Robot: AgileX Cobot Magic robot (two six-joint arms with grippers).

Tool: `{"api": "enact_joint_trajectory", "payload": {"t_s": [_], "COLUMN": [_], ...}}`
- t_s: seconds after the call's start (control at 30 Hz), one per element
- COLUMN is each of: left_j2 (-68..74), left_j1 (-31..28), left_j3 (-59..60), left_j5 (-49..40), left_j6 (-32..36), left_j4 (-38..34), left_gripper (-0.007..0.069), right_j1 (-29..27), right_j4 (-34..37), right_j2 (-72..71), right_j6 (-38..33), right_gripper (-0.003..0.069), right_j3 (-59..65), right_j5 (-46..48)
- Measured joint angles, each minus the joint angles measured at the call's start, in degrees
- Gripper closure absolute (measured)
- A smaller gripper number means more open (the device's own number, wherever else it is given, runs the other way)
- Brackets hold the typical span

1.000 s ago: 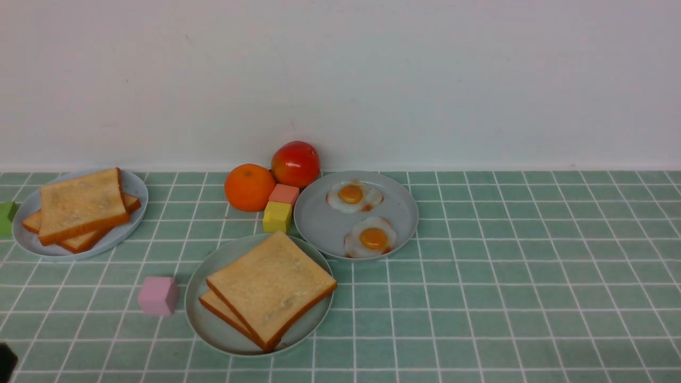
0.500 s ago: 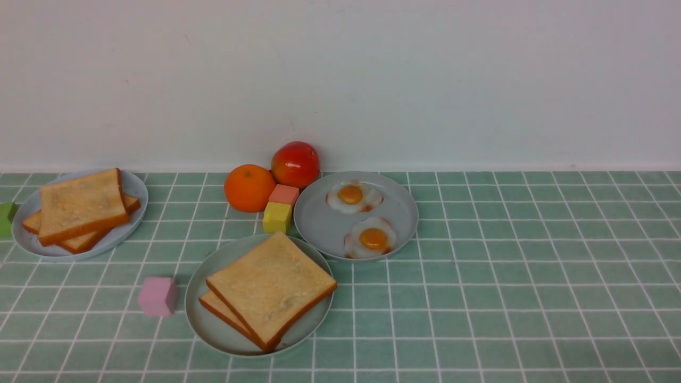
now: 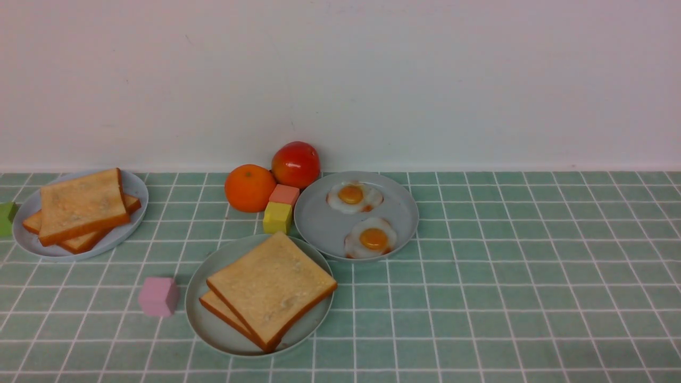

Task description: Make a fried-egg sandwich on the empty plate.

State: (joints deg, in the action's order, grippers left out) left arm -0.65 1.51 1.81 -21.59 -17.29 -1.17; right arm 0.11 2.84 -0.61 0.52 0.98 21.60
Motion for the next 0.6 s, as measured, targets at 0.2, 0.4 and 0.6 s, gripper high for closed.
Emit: {"api": "enact_joint_trajectory", "payload": {"t_s": [0.2, 0.4, 0.6], "left_j2": [0.00, 0.00, 0.00], "left_j1": [0.00, 0.00, 0.00], "left_j3": [0.00, 0.00, 0.00], "left_j5": [0.00, 0.00, 0.00], "left_j6": [0.00, 0.00, -0.05], "left_j4": [0.00, 0.00, 0.00], "left_gripper": [0.0638, 0.0638, 0.0638], "right_j1": [0.00, 0.00, 0.00], "right_j4": [0.00, 0.00, 0.00], "right_j2": [0.00, 0.00, 0.00], "right_j6": [0.00, 0.00, 0.00], "right_gripper": [0.0591, 0.0582, 0.0574], "right_j3": [0.00, 0.00, 0.00], "right_j5": [0.00, 0.00, 0.00]}}
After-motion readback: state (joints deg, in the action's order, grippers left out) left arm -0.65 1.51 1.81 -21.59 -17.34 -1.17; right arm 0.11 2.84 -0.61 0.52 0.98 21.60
